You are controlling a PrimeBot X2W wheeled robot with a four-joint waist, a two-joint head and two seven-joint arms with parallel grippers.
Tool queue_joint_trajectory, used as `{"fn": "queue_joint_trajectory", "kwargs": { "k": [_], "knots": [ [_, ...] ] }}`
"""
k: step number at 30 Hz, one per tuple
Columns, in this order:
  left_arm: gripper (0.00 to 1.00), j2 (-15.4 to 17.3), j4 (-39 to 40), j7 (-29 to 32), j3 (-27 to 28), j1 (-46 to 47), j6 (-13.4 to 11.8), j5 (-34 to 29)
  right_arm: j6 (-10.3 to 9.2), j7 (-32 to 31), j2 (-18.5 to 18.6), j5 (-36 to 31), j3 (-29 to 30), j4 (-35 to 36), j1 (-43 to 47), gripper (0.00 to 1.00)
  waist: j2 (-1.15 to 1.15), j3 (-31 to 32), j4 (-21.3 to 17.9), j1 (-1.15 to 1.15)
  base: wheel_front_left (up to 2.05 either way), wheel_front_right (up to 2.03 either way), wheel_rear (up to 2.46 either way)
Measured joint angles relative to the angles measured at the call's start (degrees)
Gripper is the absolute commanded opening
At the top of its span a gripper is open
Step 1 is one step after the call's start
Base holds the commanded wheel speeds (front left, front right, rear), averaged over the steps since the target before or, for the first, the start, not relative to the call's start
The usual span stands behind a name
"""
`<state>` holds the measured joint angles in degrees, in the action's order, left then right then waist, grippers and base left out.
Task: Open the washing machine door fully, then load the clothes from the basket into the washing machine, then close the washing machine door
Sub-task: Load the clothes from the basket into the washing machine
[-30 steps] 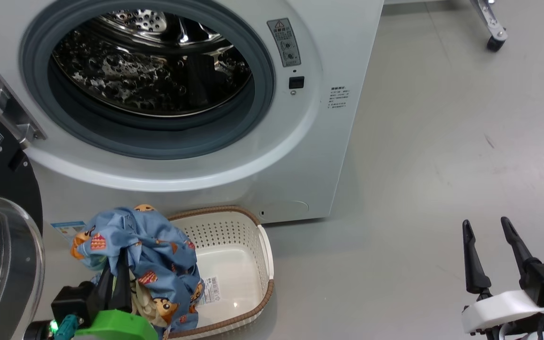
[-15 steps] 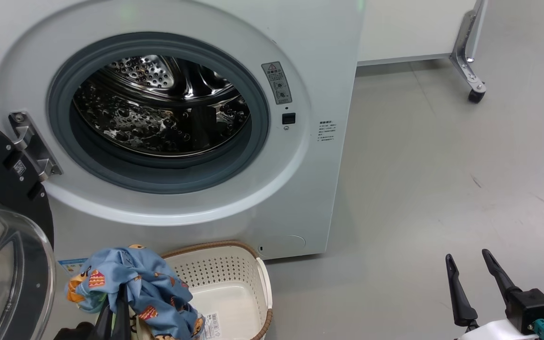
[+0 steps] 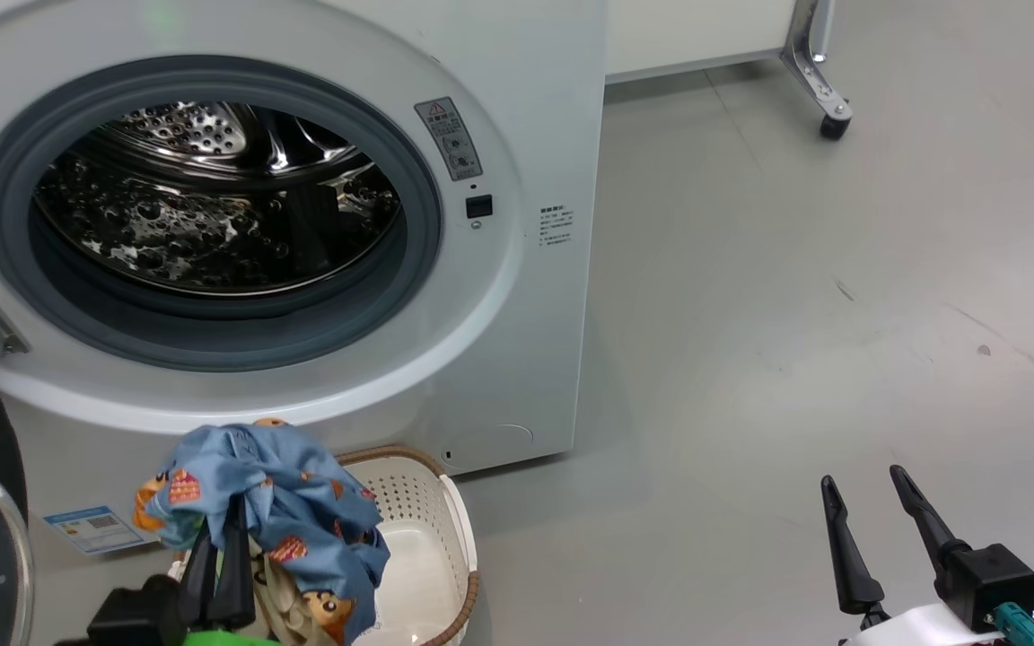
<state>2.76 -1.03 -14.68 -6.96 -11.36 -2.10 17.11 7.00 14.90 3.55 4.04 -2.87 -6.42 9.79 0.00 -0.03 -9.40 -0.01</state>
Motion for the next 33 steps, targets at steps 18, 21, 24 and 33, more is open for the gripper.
{"fn": "queue_joint_trajectory", "kwargs": {
  "k": [18,21,24,33],
  "knots": [
    [0.0,8.68,-0.8,6.43,8.6,23.03,-1.96,-2.6,0.0,0.0,-1.31,2.57,-4.8,1.87,-6.64,1.0,0.0,-11.1,-8.92,0.0,0.0,0.0,0.0],
    [0.0,10.87,-2.66,7.97,10.49,26.88,-2.04,-3.08,0.0,0.0,-1.35,3.13,-5.86,1.83,-7.63,1.0,0.0,-13.05,-10.86,0.0,0.0,0.0,0.0],
    [0.0,13.26,-4.77,9.27,11.5,30.1,-2.25,-3.9,0.0,0.0,-1.33,4.23,-7.12,1.75,-8.43,1.0,0.0,-14.98,-12.79,0.0,0.0,0.0,0.0],
    [0.0,18.06,-10.31,12.7,12.94,38.89,-2.47,-5.36,-0.1,0.0,-1.34,8.95,-11.1,2.42,-10.43,1.0,0.0,-21.54,-17.2,0.0,0.0,0.0,0.0]
  ]
}}
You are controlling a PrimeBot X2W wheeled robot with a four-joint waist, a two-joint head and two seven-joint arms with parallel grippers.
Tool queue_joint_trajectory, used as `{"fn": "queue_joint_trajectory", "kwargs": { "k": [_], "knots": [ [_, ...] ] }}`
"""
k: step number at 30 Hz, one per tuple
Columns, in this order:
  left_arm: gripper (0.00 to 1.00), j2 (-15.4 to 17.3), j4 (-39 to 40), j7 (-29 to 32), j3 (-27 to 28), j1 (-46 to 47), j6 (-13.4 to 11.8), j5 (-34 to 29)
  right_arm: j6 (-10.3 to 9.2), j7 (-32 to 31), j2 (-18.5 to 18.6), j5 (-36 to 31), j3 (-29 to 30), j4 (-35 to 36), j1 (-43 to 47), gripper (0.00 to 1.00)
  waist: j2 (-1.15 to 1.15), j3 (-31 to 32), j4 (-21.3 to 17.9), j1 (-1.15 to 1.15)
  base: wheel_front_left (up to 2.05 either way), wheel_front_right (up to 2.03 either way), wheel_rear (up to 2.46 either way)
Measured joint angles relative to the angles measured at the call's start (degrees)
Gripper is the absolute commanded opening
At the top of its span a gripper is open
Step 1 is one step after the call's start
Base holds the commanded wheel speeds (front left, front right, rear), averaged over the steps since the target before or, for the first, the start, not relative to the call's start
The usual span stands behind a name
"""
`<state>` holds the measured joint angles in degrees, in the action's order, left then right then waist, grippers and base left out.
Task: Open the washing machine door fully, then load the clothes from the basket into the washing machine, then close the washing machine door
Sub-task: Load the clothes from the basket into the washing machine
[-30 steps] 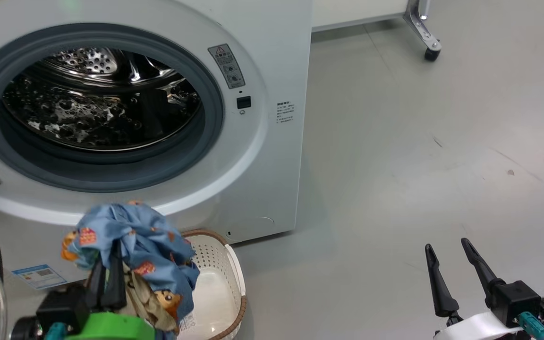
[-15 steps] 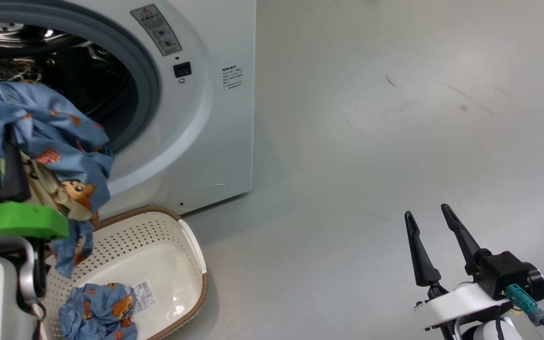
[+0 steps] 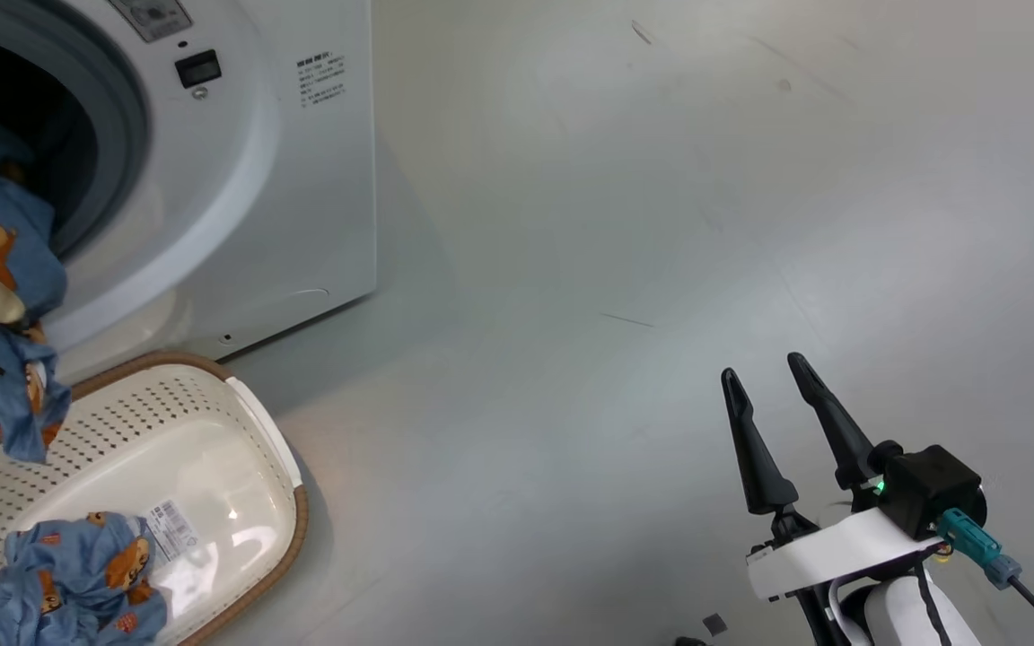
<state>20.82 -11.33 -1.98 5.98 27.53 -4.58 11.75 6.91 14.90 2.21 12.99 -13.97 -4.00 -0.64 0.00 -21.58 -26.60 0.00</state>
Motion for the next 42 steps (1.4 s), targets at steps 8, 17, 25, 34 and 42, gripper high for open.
{"fn": "queue_joint_trajectory", "kwargs": {
  "k": [8,17,25,34,42],
  "knots": [
    [0.0,3.45,-3.72,1.51,0.36,6.98,-0.04,-1.91,-1.4,0.0,-0.04,2.0,-1.7,1.0,-2.72,1.0,0.0,-6.09,-2.19,0.0,0.0,0.0,0.0],
    [0.0,6.2,-6.61,-0.27,1.21,17.57,-0.29,-3.32,-2.49,0.0,-0.19,2.67,-3.05,1.33,-3.98,1.0,0.0,-12.22,-3.04,0.01,0.0,0.0,0.0],
    [0.0,7.81,-8.75,-4.68,1.79,24.26,-0.59,-3.72,-2.77,0.0,-0.22,3.72,-4.04,1.18,-5.44,1.0,0.0,-14.52,-3.48,0.01,0.0,0.0,0.0],
    [0.22,7.73,-16.18,-3.37,-0.96,25.36,-0.48,-5.2,-3.53,0.0,-0.23,4.15,-4.32,0.78,-5.63,1.0,0.0,-14.75,-3.86,0.01,0.0,0.0,0.0],
    [1.0,5.12,-22.09,-4.23,-1.9,25.29,-1.08,-6.46,-4.04,0.0,-0.23,4.13,-3.77,-0.25,-5.75,1.0,0.0,-13.01,-2.96,0.01,0.0,0.0,0.0]
  ]
}}
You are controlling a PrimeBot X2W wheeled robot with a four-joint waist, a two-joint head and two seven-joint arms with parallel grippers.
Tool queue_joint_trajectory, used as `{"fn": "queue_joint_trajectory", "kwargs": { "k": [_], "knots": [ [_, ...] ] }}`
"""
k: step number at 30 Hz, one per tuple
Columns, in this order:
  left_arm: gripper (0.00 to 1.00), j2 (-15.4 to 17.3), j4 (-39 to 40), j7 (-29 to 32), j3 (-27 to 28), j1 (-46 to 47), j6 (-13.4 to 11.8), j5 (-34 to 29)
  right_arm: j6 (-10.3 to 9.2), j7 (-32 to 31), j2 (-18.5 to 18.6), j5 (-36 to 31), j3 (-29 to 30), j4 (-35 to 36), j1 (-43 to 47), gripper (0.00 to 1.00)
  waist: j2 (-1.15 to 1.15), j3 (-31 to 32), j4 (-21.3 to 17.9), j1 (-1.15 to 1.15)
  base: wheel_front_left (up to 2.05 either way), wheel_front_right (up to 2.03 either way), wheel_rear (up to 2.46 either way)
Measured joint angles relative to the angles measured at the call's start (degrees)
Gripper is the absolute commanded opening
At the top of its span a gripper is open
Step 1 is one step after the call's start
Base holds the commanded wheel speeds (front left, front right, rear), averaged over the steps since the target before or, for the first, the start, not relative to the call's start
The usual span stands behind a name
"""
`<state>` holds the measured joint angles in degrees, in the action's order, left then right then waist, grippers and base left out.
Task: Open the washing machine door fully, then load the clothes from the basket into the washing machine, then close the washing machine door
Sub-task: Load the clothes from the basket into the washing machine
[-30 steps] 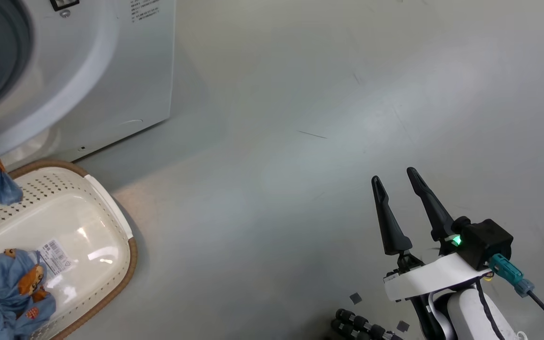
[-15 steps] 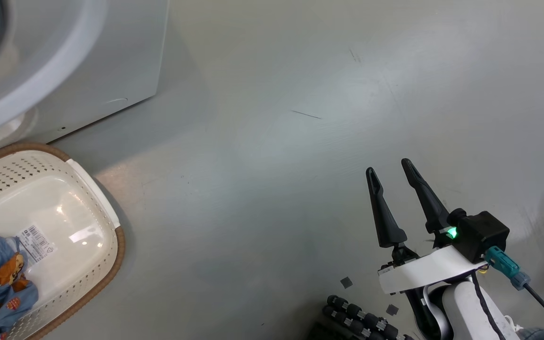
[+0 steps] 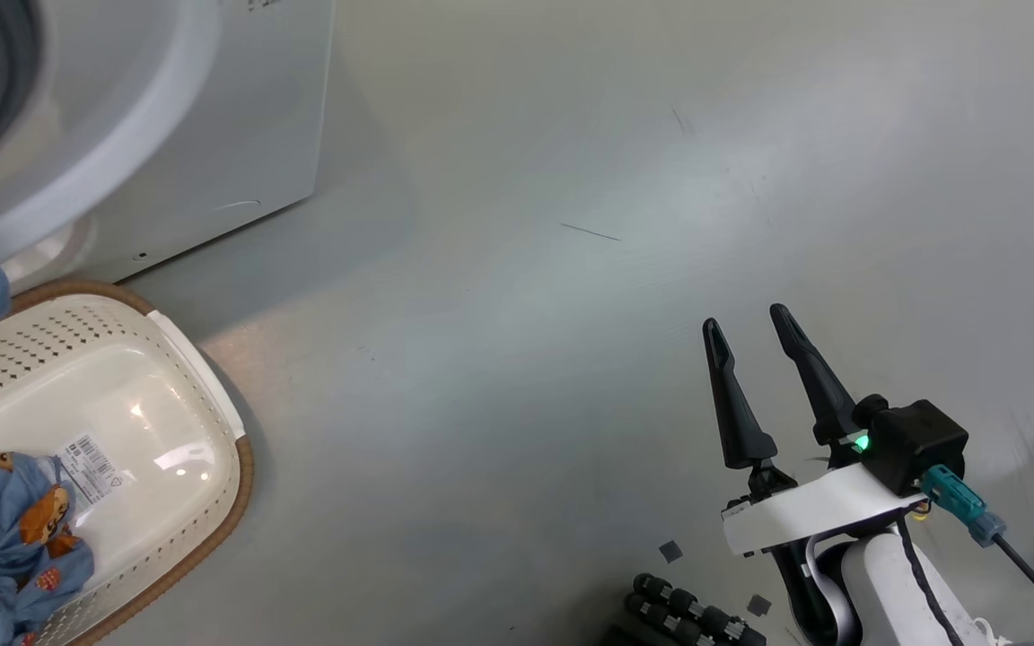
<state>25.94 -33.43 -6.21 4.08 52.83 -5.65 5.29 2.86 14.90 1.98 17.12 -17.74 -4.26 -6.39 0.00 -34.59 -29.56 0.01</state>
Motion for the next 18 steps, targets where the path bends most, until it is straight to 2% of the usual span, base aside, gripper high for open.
{"fn": "queue_joint_trajectory", "kwargs": {
  "k": [9,18],
  "knots": [
    [1.0,-5.6,-3.75,-1.77,-0.47,-0.35,-0.52,0.32,0.01,0.0,0.02,-1.27,1.31,-1.1,-0.16,1.0,0.0,3.6,2.09,0.0,0.0,0.0,0.0],
    [1.0,-9.78,-6.99,-1.66,-0.23,-2.37,-0.83,1.42,0.04,0.0,0.05,-2.75,2.91,-1.7,0.08,1.0,0.0,6.54,5.31,0.0,0.0,0.0,0.0]
  ]
}}
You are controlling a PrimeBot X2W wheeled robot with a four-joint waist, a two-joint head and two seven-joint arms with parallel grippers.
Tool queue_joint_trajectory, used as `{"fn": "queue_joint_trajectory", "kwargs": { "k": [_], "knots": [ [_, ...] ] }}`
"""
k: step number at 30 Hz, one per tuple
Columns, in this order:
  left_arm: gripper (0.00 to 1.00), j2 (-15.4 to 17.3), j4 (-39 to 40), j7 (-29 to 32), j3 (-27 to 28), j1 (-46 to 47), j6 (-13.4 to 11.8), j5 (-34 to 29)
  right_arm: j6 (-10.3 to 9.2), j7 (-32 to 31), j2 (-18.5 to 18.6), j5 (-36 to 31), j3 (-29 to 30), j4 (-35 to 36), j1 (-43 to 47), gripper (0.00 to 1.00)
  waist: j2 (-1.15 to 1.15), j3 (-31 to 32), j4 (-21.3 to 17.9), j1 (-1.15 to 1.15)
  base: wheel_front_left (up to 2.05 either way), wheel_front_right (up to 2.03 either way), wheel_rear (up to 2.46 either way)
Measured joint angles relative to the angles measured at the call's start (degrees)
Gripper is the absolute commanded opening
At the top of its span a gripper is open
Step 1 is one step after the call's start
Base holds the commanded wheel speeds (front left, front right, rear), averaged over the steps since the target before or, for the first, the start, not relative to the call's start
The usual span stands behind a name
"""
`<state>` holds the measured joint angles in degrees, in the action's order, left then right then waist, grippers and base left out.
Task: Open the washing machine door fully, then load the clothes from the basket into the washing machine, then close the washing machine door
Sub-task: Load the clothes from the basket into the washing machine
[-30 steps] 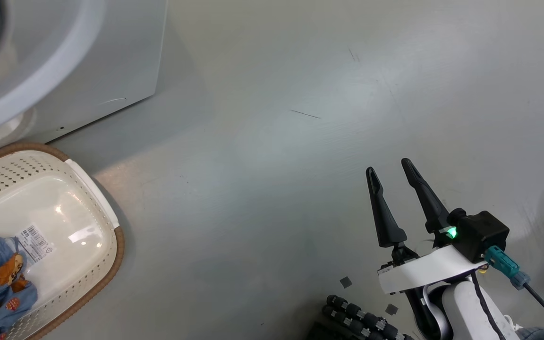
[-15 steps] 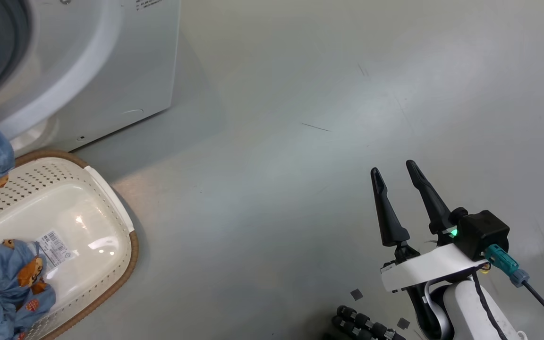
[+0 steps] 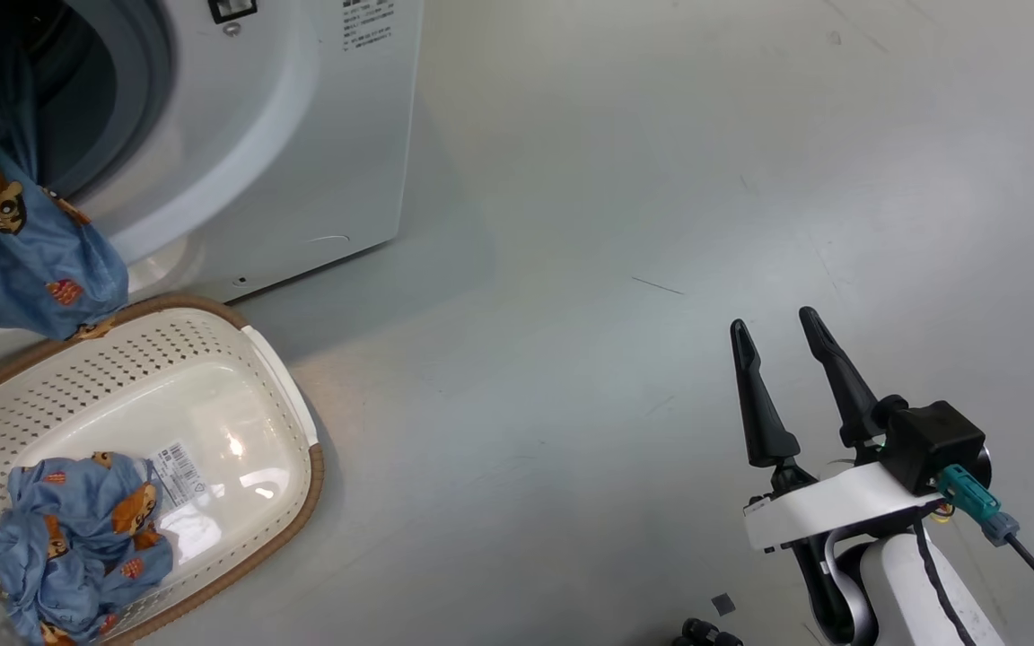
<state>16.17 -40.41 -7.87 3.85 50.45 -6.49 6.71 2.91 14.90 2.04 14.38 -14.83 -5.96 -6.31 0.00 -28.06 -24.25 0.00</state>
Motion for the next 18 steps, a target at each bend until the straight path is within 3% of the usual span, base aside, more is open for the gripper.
{"fn": "queue_joint_trajectory", "kwargs": {
  "k": [9,18],
  "knots": [
    [1.0,-7.32,-0.11,-1.36,-1.05,-3.58,-0.16,1.91,0.0,0.0,0.04,-1.55,3.48,0.03,1.31,1.0,0.0,1.52,4.13,0.0,0.0,0.0,0.0],
    [1.0,-12.17,2.21,-4.64,-2.75,-10.27,0.7,3.35,0.56,0.0,0.13,-4.46,6.54,0.42,1.18,1.0,0.0,2.29,9.47,0.0,0.0,0.0,0.0]
  ]
}}
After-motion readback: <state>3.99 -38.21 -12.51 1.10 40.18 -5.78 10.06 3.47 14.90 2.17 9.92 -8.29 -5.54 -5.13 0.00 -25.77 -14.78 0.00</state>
